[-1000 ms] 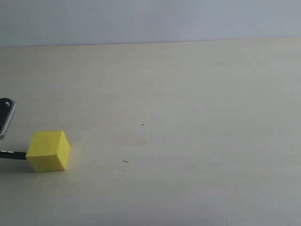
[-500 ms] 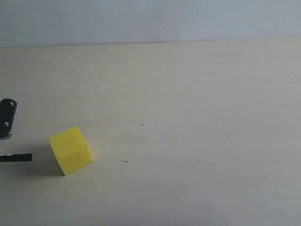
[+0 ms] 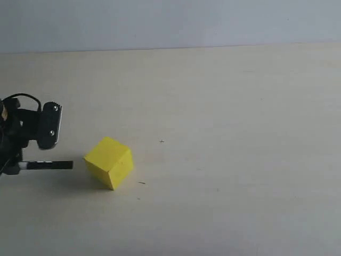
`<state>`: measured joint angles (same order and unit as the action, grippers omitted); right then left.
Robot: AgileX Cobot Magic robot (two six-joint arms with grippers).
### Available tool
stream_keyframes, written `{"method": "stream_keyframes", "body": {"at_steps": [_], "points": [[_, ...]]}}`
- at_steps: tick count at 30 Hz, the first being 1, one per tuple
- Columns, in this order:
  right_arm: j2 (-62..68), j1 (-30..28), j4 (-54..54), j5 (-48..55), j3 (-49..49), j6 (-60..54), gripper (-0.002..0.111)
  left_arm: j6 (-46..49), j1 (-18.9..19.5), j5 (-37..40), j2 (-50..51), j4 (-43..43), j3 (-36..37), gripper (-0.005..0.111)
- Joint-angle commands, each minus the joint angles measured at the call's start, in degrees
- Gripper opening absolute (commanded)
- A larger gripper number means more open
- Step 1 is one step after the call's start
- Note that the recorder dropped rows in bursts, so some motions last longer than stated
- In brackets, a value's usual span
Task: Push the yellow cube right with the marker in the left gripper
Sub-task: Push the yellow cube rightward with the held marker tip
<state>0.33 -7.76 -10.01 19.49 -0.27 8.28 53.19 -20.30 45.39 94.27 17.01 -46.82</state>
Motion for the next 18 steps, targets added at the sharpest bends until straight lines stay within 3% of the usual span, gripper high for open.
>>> {"method": "stream_keyframes", "body": {"at_steps": [1,9,13,18], "points": [[-0.33,-0.35,-0.49,-0.41,0.27,-0.1,0.0,-7.49,0.95,6.57,0.24,9.77,-0.35,0.0],[-0.33,-0.35,-0.49,-0.41,0.27,-0.1,0.0,-9.9,1.15,-0.47,0.24,7.76,-0.35,0.0],[-0.33,-0.35,-0.49,-0.41,0.27,-0.1,0.0,-9.99,-2.47,-1.2,1.2,7.47,-0.49,0.0],[-0.33,-0.35,-0.49,-0.41,0.27,-0.1,0.0,-13.42,-10.06,-4.62,2.81,4.7,-0.49,0.0]]}}
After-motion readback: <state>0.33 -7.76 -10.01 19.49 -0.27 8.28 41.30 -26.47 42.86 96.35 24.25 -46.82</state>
